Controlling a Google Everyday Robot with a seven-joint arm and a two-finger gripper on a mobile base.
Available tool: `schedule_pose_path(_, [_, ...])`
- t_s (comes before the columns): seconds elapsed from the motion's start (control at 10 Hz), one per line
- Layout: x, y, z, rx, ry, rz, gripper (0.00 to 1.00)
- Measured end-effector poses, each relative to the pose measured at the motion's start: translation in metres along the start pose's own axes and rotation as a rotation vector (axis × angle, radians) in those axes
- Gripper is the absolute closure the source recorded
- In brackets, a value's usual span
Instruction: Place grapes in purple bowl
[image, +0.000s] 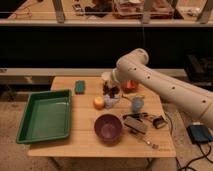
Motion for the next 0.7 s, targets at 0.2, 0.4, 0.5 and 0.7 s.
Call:
schedule_pose_path(0.2, [-0.032, -0.035, -0.039, 0.02, 0.015, -0.028, 1.0])
schedule_pose_path(0.4, [-0.06, -0.055, -0.054, 0.07, 0.019, -0.039, 1.0])
schedule_pose_path(0.5, [-0.079, -0.064, -0.06, 0.15, 0.012, -0.056, 1.0])
schedule_pose_path(0.7, [-0.1, -0.076, -0.06, 0.258, -0.021, -0.074, 1.0])
